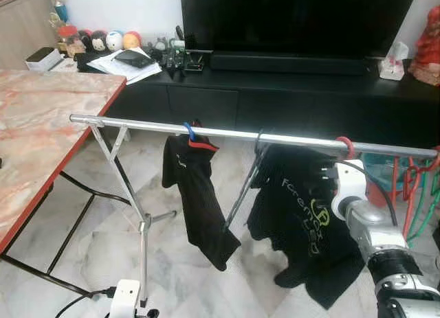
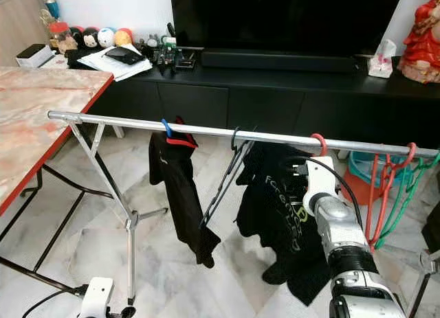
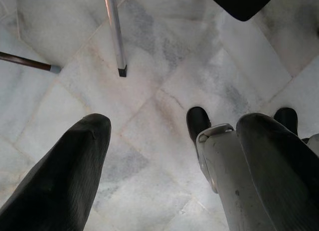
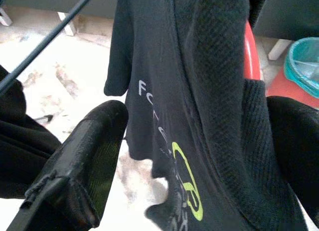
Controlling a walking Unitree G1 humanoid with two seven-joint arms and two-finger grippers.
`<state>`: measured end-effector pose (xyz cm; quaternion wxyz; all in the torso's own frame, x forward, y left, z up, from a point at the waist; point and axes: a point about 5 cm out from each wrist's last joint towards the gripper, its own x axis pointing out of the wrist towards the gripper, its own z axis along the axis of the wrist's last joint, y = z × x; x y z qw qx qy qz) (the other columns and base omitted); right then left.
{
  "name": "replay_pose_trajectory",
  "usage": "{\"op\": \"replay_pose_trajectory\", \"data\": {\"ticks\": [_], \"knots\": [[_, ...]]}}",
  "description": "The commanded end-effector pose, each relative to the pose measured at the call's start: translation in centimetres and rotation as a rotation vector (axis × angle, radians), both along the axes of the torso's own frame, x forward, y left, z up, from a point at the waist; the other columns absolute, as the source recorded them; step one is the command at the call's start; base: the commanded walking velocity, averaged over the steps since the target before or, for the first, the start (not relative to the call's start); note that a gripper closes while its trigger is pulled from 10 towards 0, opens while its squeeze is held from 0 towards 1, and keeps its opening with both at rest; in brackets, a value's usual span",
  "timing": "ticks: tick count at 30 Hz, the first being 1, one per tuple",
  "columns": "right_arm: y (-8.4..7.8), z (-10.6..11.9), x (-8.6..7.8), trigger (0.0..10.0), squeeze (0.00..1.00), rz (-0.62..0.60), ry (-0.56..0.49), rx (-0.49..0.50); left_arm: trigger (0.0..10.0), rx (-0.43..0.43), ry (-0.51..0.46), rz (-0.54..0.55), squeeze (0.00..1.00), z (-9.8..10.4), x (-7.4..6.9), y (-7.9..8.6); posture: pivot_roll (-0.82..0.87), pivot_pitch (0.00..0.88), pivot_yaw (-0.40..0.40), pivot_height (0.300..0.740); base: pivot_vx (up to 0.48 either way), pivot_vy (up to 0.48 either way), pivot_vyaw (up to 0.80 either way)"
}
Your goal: Hang hanger
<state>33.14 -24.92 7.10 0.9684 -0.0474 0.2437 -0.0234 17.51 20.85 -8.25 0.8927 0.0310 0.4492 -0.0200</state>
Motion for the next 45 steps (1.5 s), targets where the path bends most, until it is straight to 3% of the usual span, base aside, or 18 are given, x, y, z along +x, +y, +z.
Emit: {"op": "replay_pose_trajectory", "data": {"ticks": [1,5,6,7,8,25,45], "knots": [[0.0,0.4,0.4,10.0,0.00,-0.008,-0.014,-0.004,10.0,0.008,0.020,-0.009,0.00,-0.2,-0.4,0.0,-0.05,0.000,0.041,0.740,0.000,0.000,0.00],[-0.1,0.3,0.4,10.0,0.00,-0.038,-0.032,0.009,10.0,0.007,0.022,-0.006,0.00,-0.2,-0.5,0.0,-0.05,0.000,0.039,0.740,0.000,0.000,0.00],[0.0,0.3,0.5,4.2,0.00,-0.046,-0.045,0.022,10.0,0.005,0.022,-0.003,0.00,-0.3,-0.5,-0.1,-0.05,0.000,0.039,0.740,0.000,0.000,0.00],[0.0,0.3,0.5,4.2,0.00,-0.046,-0.045,0.022,10.0,0.005,0.022,-0.003,0.00,-0.3,-0.5,-0.1,-0.05,0.000,0.039,0.740,0.000,0.000,0.00],[0.5,0.3,0.6,0.0,0.00,-0.030,-0.060,0.041,10.0,0.002,0.023,0.000,0.00,-0.3,-0.6,-0.1,-0.05,0.000,0.039,0.740,0.000,0.000,0.00],[1.9,-0.6,0.5,0.0,0.00,-0.029,-0.050,0.067,10.0,-0.001,0.019,0.008,0.00,-0.2,-0.6,0.2,-0.04,0.000,0.039,0.740,0.000,0.000,0.00],[2.1,-0.5,0.7,0.0,0.00,-0.035,-0.064,0.072,10.0,-0.018,0.008,0.006,0.00,-0.2,-0.4,-0.1,-0.04,0.000,0.034,0.740,0.000,0.000,0.00]]}}
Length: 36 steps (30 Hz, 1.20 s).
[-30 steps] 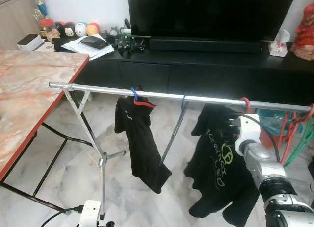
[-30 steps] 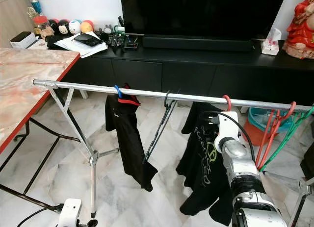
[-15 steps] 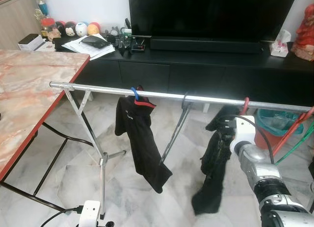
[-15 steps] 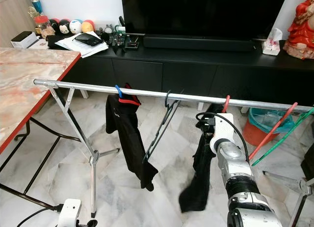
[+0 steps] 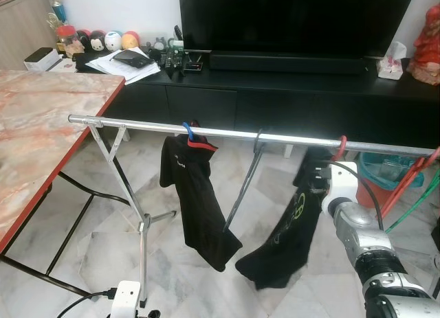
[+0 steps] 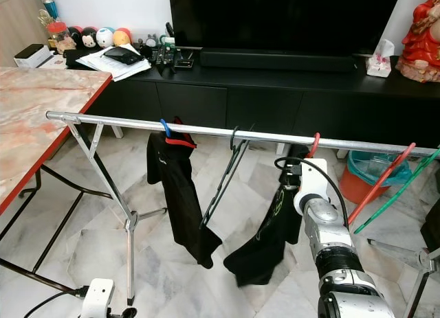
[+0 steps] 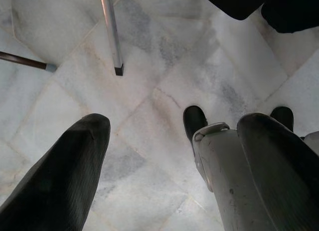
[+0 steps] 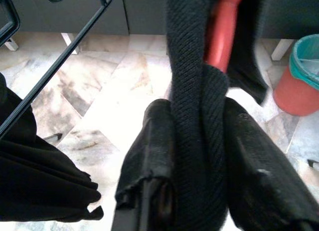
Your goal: Hang hanger
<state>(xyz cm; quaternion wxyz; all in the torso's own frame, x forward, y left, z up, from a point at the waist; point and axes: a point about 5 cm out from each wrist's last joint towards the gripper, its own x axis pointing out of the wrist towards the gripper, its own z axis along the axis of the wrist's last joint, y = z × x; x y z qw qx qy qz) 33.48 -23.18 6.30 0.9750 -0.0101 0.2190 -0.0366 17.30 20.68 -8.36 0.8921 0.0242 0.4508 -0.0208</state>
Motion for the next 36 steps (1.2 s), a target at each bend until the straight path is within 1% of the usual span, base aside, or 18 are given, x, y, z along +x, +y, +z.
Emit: {"op": "replay_pose_trajectory", "data": {"ticks": [1,5,14,16,18,21,22,24,25,26,28,29,30,31,33,34,36], "knots": [[0.3,0.3,0.4,0.0,0.00,0.003,-0.009,0.004,10.0,-0.006,0.005,-0.001,0.00,-0.1,-0.2,0.0,-0.04,0.000,0.034,0.740,0.000,0.000,0.00],[0.4,0.2,0.3,0.0,0.00,-0.007,-0.009,0.002,10.0,-0.007,0.005,-0.004,0.00,-0.1,-0.2,-0.1,-0.04,0.000,0.035,0.740,0.000,0.000,0.00],[1.1,-0.1,0.2,0.0,0.00,-0.020,-0.023,0.008,10.0,-0.006,0.005,-0.007,0.00,-0.1,-0.1,-0.2,-0.04,0.000,0.029,0.740,0.000,0.000,0.00],[1.1,0.0,0.2,0.0,0.00,-0.041,-0.043,0.016,10.0,-0.006,0.005,-0.005,0.00,-0.1,-0.1,-0.2,-0.04,0.000,0.028,0.740,0.000,0.000,0.00],[1.0,0.4,0.3,0.0,0.00,-0.063,-0.079,-0.001,10.0,-0.003,0.006,-0.005,0.00,-0.1,-0.1,-0.2,-0.04,0.000,0.028,0.740,0.000,0.000,0.00],[1.0,1.2,0.5,0.0,0.00,-0.074,-0.137,-0.057,10.0,-0.004,0.008,-0.004,0.00,-0.1,-0.2,-0.2,-0.04,0.000,0.028,0.740,0.000,0.000,0.00],[1.0,1.2,0.5,0.0,0.00,-0.074,-0.137,-0.057,10.0,-0.004,0.008,-0.004,0.00,-0.1,-0.2,-0.2,-0.04,0.000,0.028,0.740,0.000,0.000,0.00],[0.9,1.8,0.5,0.0,0.00,-0.106,-0.190,-0.050,10.0,-0.004,0.009,0.000,0.00,-0.2,-0.3,-0.2,-0.04,0.000,0.028,0.740,0.000,0.000,0.00],[0.9,1.8,0.5,0.0,0.00,-0.106,-0.190,-0.050,10.0,-0.004,0.009,0.000,0.00,-0.2,-0.3,-0.2,-0.04,0.000,0.028,0.740,0.000,0.000,0.00],[0.9,2.2,0.3,0.0,0.00,-0.134,-0.244,-0.050,10.0,-0.003,0.011,-0.002,0.00,-0.2,-0.3,-0.2,-0.04,0.000,0.024,0.740,0.000,0.000,0.00],[0.9,2.3,0.2,0.0,0.00,-0.140,-0.258,-0.051,10.0,-0.003,0.012,-0.002,0.00,-0.2,-0.4,-0.2,-0.04,0.000,0.024,0.740,0.000,0.000,0.00],[1.0,2.5,-0.1,4.7,0.00,-0.144,-0.292,-0.055,10.0,-0.002,0.012,-0.002,0.00,-0.2,-0.4,-0.2,-0.04,0.000,0.024,0.740,0.000,0.000,0.00],[1.0,2.5,-0.1,4.7,0.00,-0.144,-0.292,-0.055,10.0,-0.002,0.012,-0.002,0.00,-0.2,-0.4,-0.2,-0.04,0.000,0.024,0.740,0.000,0.000,0.00],[1.2,2.5,-0.6,10.0,0.00,-0.139,-0.324,-0.055,10.0,-0.001,0.011,0.000,0.00,-0.2,-0.4,-0.1,-0.04,0.000,0.020,0.740,0.000,0.000,0.00],[1.7,2.4,-1.4,10.0,0.00,-0.121,-0.364,-0.059,10.0,0.001,0.009,0.001,0.00,-0.2,-0.5,-0.1,-0.04,0.000,0.020,0.740,0.000,0.000,0.00],[1.9,2.3,-1.7,10.0,0.00,-0.111,-0.373,-0.063,10.0,0.003,0.009,0.001,0.00,-0.2,-0.5,0.0,-0.04,0.000,0.020,0.740,0.000,0.000,0.00],[2.5,1.5,-2.8,10.0,0.00,-0.093,-0.368,-0.079,10.0,0.008,0.008,-0.002,0.00,-0.2,-0.5,0.0,-0.05,0.000,0.021,0.740,0.000,0.000,0.00]]}}
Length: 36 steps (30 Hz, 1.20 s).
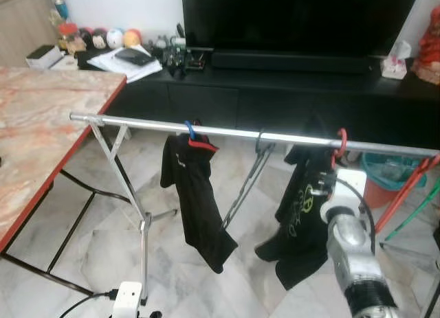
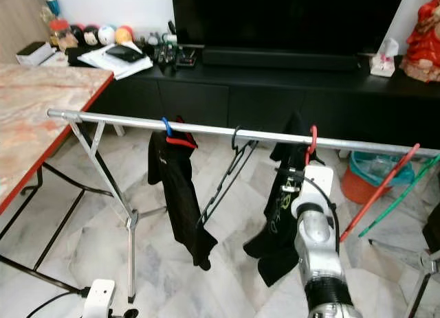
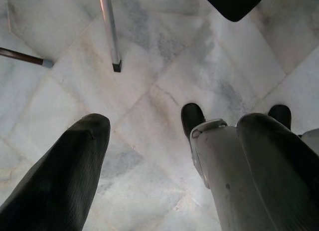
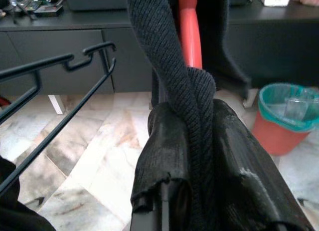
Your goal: Hang hanger
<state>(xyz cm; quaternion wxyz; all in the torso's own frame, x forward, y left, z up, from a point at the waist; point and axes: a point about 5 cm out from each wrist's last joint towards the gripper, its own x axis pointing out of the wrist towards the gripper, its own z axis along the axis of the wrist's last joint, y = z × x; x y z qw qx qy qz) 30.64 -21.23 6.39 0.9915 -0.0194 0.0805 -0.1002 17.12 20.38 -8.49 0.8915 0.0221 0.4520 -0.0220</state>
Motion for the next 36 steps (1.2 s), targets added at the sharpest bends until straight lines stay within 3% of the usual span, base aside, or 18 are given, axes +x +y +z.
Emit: {"op": "replay_pose_trajectory", "data": {"ticks": [1,2,9,12,24,36], "knots": [[0.5,1.4,0.1,10.0,0.00,0.022,-0.087,-0.032,10.0,0.013,0.005,-0.002,0.00,-0.1,-0.3,0.3,-0.05,0.000,0.021,0.740,0.000,0.000,0.00],[1.1,0.4,-1.0,10.0,0.00,0.031,-0.060,-0.043,10.0,0.015,0.001,0.001,0.00,-0.1,-0.3,0.3,-0.05,0.000,0.021,0.740,0.000,0.000,0.00],[2.5,-1.3,-2.8,10.0,0.00,0.069,-0.004,-0.034,10.0,0.017,-0.005,0.006,0.00,0.0,-0.2,0.4,-0.05,0.000,0.022,0.740,0.000,0.000,0.00],[2.0,-2.1,-3.1,10.0,0.00,0.022,0.025,-0.018,10.0,0.022,-0.004,0.012,0.00,0.0,-0.3,0.7,-0.05,0.000,0.025,0.740,0.000,0.000,0.00],[1.7,-0.8,-1.8,10.0,0.00,-0.011,-0.013,-0.007,10.0,0.018,-0.002,0.018,0.00,-0.1,-0.6,0.6,-0.03,0.000,0.013,0.740,-0.204,0.000,0.00],[1.6,-1.0,-1.9,10.0,0.00,-0.037,0.000,-0.003,10.0,0.014,0.003,0.012,0.00,-0.2,-0.8,0.4,-0.03,0.000,0.014,0.740,-0.309,0.000,0.00]]}}
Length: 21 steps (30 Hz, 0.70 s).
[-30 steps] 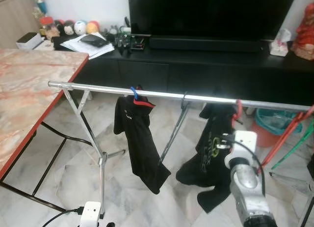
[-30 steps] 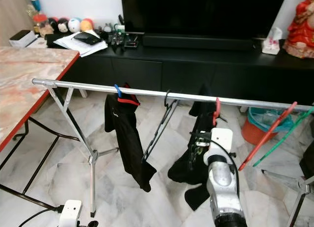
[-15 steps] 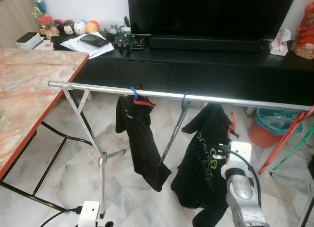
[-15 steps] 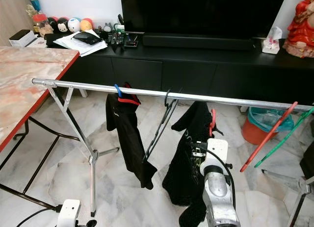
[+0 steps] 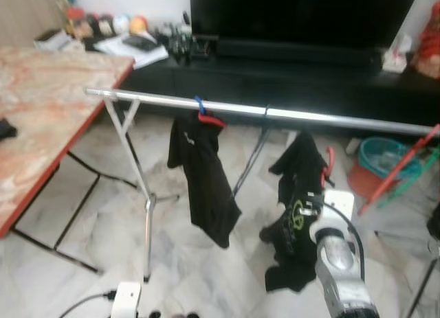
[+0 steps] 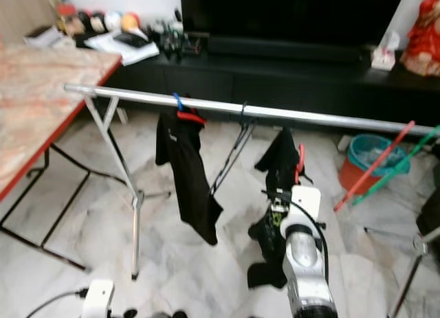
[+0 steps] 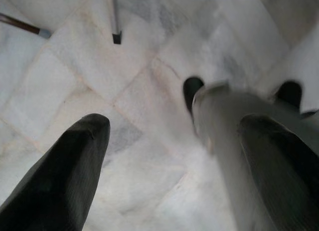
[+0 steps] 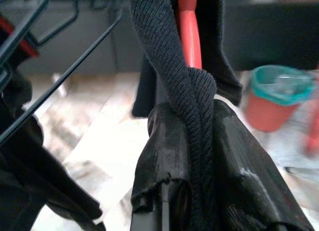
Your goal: Hang hanger
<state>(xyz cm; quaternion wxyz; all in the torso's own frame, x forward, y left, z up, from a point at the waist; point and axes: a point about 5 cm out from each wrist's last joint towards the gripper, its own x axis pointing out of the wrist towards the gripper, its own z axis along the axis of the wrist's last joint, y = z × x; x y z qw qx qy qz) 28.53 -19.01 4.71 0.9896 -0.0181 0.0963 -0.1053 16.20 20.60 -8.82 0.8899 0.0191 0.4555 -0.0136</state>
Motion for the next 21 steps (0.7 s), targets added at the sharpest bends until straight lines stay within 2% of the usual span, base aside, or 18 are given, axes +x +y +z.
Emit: {"op": "replay_pose_trajectory", "data": {"ticks": [1,21], "knots": [[-0.61,0.69,0.21,10.0,0.00,-0.029,-0.031,-0.007,10.0,0.012,-0.004,-0.006,0.00,0.09,0.15,0.16,-0.03,0.000,0.014,0.740,-0.307,0.000,0.00],[-1.05,1.40,0.92,10.0,0.00,-0.072,-0.052,-0.006,10.0,0.012,0.000,0.012,0.00,0.03,-0.06,0.36,-0.03,0.000,0.009,0.740,-0.310,0.000,0.00]]}}
